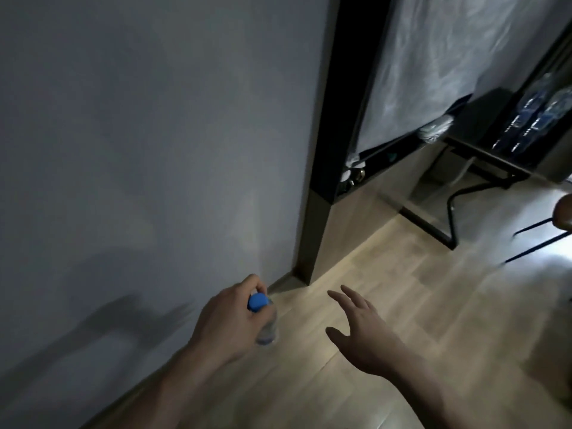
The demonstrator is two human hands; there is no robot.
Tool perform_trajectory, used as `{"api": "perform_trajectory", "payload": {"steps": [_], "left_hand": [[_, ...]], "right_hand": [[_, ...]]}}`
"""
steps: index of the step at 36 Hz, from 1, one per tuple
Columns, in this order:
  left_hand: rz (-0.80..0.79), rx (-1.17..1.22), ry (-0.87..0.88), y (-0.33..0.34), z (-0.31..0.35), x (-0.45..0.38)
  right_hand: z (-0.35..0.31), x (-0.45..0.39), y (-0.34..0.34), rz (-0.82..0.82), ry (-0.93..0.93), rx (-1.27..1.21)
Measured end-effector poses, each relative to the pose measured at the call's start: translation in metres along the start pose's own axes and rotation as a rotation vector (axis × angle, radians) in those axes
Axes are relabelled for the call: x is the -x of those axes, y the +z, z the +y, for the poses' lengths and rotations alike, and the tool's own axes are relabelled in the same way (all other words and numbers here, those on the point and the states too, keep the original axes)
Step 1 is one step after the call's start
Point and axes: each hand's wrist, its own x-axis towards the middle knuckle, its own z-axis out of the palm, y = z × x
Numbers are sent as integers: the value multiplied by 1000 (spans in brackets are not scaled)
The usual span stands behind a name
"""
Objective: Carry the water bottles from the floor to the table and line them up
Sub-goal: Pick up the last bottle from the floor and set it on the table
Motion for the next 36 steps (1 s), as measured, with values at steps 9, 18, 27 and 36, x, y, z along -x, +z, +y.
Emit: {"api": "perform_trajectory", "payload": {"steps": [9, 18, 27, 36], "left_hand": [[101, 77, 77, 63, 138, -50], [163, 133, 168, 98, 243, -107], [65, 87, 266, 133, 314, -198], [-42, 65, 289, 176, 369, -327]], "right_hand": [[134, 9, -94, 87, 35, -2], [226, 3, -178, 177, 27, -33], [302, -36, -242, 250, 77, -71], [370, -106, -314, 260, 184, -29]]}}
